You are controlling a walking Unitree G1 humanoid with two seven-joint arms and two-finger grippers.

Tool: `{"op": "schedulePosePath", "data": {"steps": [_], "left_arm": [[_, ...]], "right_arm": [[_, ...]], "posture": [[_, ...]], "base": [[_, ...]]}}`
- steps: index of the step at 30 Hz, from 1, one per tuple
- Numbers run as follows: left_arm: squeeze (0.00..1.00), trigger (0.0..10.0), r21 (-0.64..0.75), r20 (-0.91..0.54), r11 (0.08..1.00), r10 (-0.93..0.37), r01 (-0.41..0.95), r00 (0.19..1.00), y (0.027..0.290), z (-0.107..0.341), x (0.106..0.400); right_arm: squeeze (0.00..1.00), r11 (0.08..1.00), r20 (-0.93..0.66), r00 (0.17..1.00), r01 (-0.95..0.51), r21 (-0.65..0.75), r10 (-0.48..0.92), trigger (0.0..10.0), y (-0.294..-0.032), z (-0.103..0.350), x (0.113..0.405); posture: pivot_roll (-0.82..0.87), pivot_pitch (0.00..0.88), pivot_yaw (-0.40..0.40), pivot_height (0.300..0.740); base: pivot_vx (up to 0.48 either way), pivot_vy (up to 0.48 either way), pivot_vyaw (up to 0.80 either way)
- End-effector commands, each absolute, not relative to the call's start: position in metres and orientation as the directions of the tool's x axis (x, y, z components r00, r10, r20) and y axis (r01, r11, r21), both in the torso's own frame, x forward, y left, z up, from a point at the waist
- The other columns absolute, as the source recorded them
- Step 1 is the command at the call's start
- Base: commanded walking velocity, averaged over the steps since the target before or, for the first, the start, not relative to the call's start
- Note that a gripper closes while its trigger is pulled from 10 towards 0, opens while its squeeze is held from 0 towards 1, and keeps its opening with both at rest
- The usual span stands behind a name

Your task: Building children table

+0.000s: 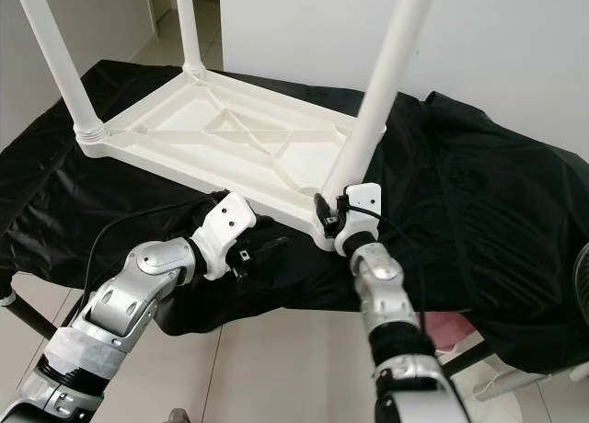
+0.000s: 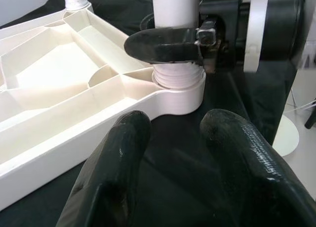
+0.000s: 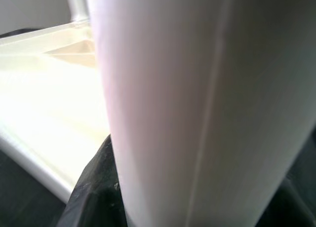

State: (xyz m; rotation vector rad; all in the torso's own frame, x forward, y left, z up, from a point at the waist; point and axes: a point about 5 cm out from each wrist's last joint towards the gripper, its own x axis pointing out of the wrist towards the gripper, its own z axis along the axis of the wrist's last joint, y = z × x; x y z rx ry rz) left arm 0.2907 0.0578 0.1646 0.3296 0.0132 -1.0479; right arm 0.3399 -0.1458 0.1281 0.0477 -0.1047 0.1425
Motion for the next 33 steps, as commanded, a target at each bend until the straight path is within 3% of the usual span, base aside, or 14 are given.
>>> {"op": "schedulePosePath", "data": {"steps": [1, 2, 4, 6, 11, 19, 20, 21, 32, 33], "left_arm": [[0.0, 10.0, 0.254, -0.167, 0.462, -0.844, 0.85, 0.509, 0.056, 0.163, 0.29], [0.0, 10.0, 0.254, -0.167, 0.462, -0.844, 0.85, 0.509, 0.056, 0.163, 0.29], [0.0, 10.0, 0.254, -0.167, 0.461, -0.845, 0.85, 0.508, 0.056, 0.163, 0.291], [0.0, 10.0, 0.254, -0.168, 0.461, -0.845, 0.851, 0.508, 0.056, 0.163, 0.291], [0.0, 10.0, 0.25, -0.164, 0.463, -0.846, 0.851, 0.508, 0.055, 0.164, 0.291], [0.0, 10.0, 0.247, -0.165, 0.462, -0.846, 0.852, 0.507, 0.055, 0.164, 0.29], [0.0, 10.0, 0.248, -0.165, 0.463, -0.845, 0.851, 0.508, 0.056, 0.164, 0.29], [0.0, 10.0, 0.247, -0.165, 0.463, -0.845, 0.851, 0.508, 0.056, 0.164, 0.289], [0.0, 10.0, 0.244, -0.164, 0.463, -0.846, 0.852, 0.507, 0.055, 0.163, 0.288], [0.0, 10.0, 0.244, -0.163, 0.465, -0.846, 0.851, 0.508, 0.055, 0.164, 0.288]], "right_arm": [[0.0, 0.995, 0.072, 0.995, -0.079, 0.055, 0.075, 10.0, -0.148, 0.122, 0.334], [0.0, 0.995, 0.072, 0.995, -0.079, 0.055, 0.075, 10.0, -0.148, 0.122, 0.334], [0.0, 0.994, 0.068, 0.994, 0.085, 0.071, -0.09, 10.0, -0.132, 0.119, 0.323], [0.0, 0.986, 0.043, 0.989, 0.136, 0.092, -0.14, 10.0, -0.125, 0.117, 0.321], [0.0, 0.986, 0.038, 0.992, 0.116, 0.123, -0.122, 10.0, -0.11, 0.12, 0.32], [0.0, 0.982, 0.059, 0.987, 0.138, 0.129, -0.147, 10.0, -0.117, 0.126, 0.316], [0.88, 0.983, 0.071, 0.989, 0.12, 0.139, -0.131, 10.0, -0.114, 0.128, 0.314], [1.0, 0.982, 0.081, 0.992, 0.081, 0.173, -0.097, 10.0, -0.111, 0.13, 0.313], [1.0, 0.986, 0.127, 0.991, 0.012, 0.168, -0.033, 10.0, -0.115, 0.136, 0.313], [1.0, 0.987, 0.133, 0.99, -0.068, 0.148, 0.048, 10.0, -0.121, 0.135, 0.309]], "posture": [[0.02, 0.034, -0.07, 0.74], [0.02, 0.034, -0.07, 0.74], [0.02, 0.037, -0.071, 0.74], [0.02, 0.037, -0.071, 0.74], [0.02, 0.041, -0.069, 0.74], [0.02, 0.044, -0.068, 0.74], [0.02, 0.044, -0.068, 0.74], [0.02, 0.043, -0.07, 0.74], [0.02, 0.041, -0.076, 0.74], [0.02, 0.04, -0.074, 0.74]], "base": [[0.0, 0.0, 0.0], [0.0, 0.0, 0.0], [0.0, 0.0, 0.0], [0.0, 0.0, 0.0], [0.0, 0.0, 0.0], [0.0, 0.0, 0.0], [0.0, 0.0, 0.0], [0.0, 0.0, 0.0], [0.0, 0.0, 0.0], [0.0, 0.0, 0.0]]}}
